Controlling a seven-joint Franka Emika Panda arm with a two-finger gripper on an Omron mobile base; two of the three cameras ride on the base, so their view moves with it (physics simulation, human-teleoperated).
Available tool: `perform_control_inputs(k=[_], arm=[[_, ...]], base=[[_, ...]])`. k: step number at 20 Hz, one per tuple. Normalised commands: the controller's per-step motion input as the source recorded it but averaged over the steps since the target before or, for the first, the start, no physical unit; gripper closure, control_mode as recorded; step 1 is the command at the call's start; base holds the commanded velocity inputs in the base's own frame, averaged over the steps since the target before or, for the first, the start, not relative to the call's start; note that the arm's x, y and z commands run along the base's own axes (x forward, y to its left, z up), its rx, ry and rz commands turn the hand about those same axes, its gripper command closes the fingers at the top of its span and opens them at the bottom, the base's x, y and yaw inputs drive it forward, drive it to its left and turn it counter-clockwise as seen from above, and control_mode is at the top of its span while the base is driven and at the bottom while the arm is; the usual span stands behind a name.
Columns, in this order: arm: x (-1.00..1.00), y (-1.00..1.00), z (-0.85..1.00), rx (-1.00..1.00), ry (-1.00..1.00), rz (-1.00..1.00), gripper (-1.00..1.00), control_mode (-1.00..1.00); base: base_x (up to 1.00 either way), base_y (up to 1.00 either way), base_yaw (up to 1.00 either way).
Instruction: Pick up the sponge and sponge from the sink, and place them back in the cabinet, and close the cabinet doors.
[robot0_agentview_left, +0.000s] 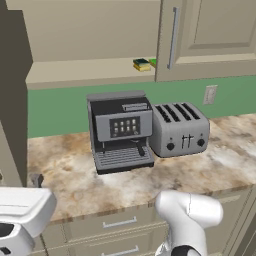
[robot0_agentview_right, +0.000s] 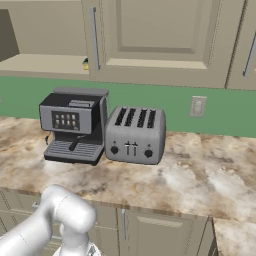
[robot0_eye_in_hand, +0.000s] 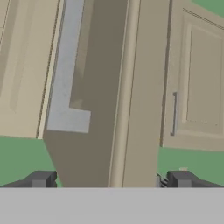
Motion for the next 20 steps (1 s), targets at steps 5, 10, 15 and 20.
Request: perform_control_inputs(k=[5, 10, 15, 20], arm=[[0.18, -0.23, 0.0, 0.01, 0.0, 0.0, -1.0, -1.0], [0.17, -0.2, 0.0, 0.0, -0.01, 0.0, -1.0, -1.0], [0.19, -0.13, 0.0, 0.0, -0.01, -0.03, -1.0, -1.0], [0.2, -0.14, 0.0, 0.0, -0.01, -0.06, -1.0, -1.0]], base=[[0.0, 0.0, 0.0], [0.0, 0.0, 0.0], [0.0, 0.0, 0.0], [0.0, 0.0, 0.0]])
